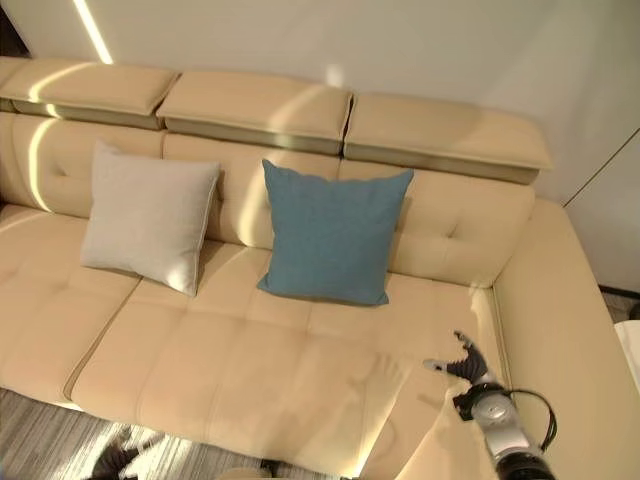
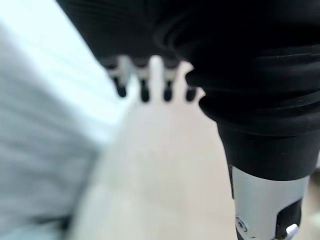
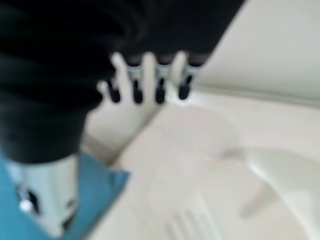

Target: Pick up all the scattered cushions and arrange them neatly on the sofa.

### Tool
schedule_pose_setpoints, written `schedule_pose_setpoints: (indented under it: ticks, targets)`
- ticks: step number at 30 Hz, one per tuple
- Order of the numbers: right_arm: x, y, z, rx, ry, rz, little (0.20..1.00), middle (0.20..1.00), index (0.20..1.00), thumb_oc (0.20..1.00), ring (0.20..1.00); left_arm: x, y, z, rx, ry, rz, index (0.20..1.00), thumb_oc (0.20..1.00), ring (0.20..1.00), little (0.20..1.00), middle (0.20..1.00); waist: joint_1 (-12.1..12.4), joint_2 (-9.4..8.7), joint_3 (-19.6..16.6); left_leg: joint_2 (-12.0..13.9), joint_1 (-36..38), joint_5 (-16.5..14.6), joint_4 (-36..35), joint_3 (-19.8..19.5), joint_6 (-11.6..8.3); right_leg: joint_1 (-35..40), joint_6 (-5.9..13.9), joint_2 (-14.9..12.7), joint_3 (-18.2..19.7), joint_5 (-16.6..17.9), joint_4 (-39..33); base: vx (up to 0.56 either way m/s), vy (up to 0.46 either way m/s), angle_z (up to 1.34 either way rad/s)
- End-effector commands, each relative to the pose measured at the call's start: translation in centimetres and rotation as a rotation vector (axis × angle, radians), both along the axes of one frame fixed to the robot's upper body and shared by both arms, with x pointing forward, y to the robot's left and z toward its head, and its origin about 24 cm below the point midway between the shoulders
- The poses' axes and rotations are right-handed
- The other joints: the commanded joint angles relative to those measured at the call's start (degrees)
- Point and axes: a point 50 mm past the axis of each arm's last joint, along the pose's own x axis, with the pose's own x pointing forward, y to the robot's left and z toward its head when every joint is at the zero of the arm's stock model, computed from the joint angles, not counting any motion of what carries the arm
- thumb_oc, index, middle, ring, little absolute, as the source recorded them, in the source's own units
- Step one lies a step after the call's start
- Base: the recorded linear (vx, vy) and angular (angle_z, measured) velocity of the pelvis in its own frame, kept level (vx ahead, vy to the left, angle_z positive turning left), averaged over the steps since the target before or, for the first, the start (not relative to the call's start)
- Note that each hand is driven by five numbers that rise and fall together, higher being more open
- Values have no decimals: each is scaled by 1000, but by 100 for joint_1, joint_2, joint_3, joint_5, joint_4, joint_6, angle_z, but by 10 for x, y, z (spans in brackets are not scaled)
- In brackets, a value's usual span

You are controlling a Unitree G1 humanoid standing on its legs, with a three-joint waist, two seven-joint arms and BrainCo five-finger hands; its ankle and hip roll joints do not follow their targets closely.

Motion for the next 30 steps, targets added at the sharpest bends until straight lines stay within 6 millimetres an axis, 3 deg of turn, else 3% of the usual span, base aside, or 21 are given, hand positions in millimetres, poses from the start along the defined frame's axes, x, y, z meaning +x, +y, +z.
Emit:
schedule_pose_setpoints:
  ticks: [1,2,3,7,12,16,18,22,23,27,30]
  targets:
    - [19,1,11,-28,-40,55,1000,1000,1000,1000,1000,21,8,7,54,-11,-122,1000,1000,1000,1000,1000,58,-102,57,161,564,-679,55,342,-177,-75,483,-359,-179,-36,48,17,62,-1]
    - [1,2,-7,-37,74,53,1000,1000,1000,1000,1000,10,3,1,44,59,-146,1000,1000,1000,1000,1000,84,-100,38,144,645,-713,72,339,-156,6,485,-374,-175,-43,48,8,46,-4]
    - [1,2,-8,-37,74,54,1000,1000,1000,1000,1000,10,3,1,44,58,-146,1000,1000,1000,1000,1000,84,-100,46,144,653,-714,71,340,-156,13,485,-373,-174,-44,48,-12,65,-3]
    - [-39,8,-39,-36,293,12,1000,1000,1000,1000,1000,-15,-9,-10,2,171,-169,1000,1000,1000,1000,1000,163,-115,23,41,835,-815,121,346,-70,145,519,-463,-142,24,48,-43,82,-8]
    - [-63,7,-49,-59,400,-7,1000,1000,1000,1000,1000,-17,-10,-10,5,189,-192,1000,1000,1000,1000,1000,217,-137,157,-181,873,-930,222,300,80,63,618,-686,-80,301,133,-121,106,-11]
    - [-61,7,-50,-55,400,-21,1000,1000,1000,1000,1000,-6,-10,-9,23,175,-230,1000,1000,1000,1000,1000,195,-135,306,-248,769,-944,371,281,175,-205,658,-782,70,378,396,-194,65,-15]
    - [-62,10,-51,-55,414,-21,1000,1000,1000,1000,1000,12,-4,-4,59,144,-258,1000,1000,1000,1000,1000,180,-140,421,-242,490,-867,572,271,264,-351,499,-570,412,-33,1081,-318,7,-13]
    - [-64,15,-54,-40,424,-16,1000,1000,1000,1000,1000,17,-2,-3,67,134,-257,1000,1000,1000,1000,1000,261,-109,319,-203,226,-718,615,218,280,-145,369,-231,427,-565,1736,-167,-97,10]
    - [-58,16,-52,-39,397,-22,1000,1000,1000,1000,1000,22,-4,-2,66,109,-246,1000,1000,1000,1000,1000,437,-206,296,-239,-29,-588,659,243,203,221,326,-188,257,-643,1273,-198,-205,2]
    - [-48,12,-47,-51,358,-40,1000,1000,1000,1000,1000,36,-13,-2,64,82,-276,1000,1000,1000,1000,1000,401,-236,366,-151,-414,-211,713,134,-6,295,177,119,527,-728,667,-229,-236,-2]
    - [-48,9,-46,-52,340,-71,1000,1000,1000,1000,1000,52,-21,-1,63,43,-305,1000,1000,1000,1000,1000,315,-191,496,-112,-661,-48,767,37,-134,295,62,267,413,-678,451,-206,-164,31]
